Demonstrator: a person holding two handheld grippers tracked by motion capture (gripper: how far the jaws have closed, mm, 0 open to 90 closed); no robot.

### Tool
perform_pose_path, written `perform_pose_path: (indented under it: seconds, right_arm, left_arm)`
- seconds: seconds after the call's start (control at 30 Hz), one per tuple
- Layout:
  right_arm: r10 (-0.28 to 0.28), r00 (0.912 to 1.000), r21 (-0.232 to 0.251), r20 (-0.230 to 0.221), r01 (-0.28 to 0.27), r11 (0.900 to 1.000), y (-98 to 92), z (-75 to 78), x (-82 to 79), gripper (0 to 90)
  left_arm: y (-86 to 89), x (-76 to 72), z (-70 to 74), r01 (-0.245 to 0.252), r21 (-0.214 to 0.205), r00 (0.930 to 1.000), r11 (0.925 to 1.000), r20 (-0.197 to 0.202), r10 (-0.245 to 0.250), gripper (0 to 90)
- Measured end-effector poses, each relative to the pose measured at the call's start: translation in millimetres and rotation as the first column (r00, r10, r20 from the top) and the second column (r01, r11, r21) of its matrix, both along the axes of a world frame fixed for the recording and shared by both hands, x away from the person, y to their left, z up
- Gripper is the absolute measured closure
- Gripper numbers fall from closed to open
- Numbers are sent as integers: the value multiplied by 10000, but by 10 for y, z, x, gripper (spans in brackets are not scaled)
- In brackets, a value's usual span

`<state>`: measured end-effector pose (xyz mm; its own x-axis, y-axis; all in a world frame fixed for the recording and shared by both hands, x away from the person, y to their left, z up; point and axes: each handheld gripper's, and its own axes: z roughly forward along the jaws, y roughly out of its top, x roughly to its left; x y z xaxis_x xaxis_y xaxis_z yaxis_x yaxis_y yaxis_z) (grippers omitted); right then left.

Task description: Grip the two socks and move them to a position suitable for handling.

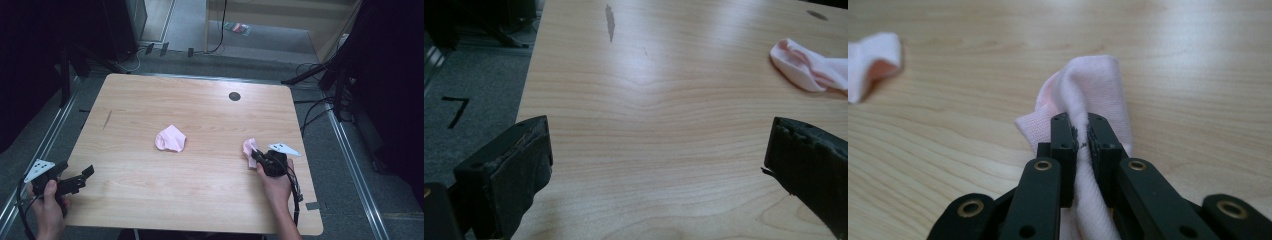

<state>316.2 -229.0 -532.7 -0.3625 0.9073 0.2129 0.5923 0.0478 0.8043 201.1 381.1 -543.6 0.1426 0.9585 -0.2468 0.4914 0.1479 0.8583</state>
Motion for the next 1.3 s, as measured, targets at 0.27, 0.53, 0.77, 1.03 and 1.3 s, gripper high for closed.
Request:
perform_pose_path:
  seconds: [0.27,0.53,0.77,1.03,1.3]
  right_arm:
    - [-37,9984,483,562,10,9988,37,325,-190,843]
    - [500,9972,487,557,-527,9974,309,481,-380,841]
    - [919,9948,315,442,-934,9951,589,476,-542,840]
    - [1257,9919,208,204,-1261,9918,861,394,-678,840]
    - [1524,9882,-259,-175,-1528,9879,1147,209,-716,838]
  left_arm:
    - [-246,-17,208,528,-415,9971,9977,571,-504,0]
    - [-627,6,288,1375,-64,9886,9905,631,-1368,0]
    - [-988,36,345,1963,322,9783,9800,614,-1980,0]
    - [-1501,181,444,2175,534,9720,9746,797,-2213,0]
    - [-1828,266,437,2866,378,9541,9573,792,-2888,0]
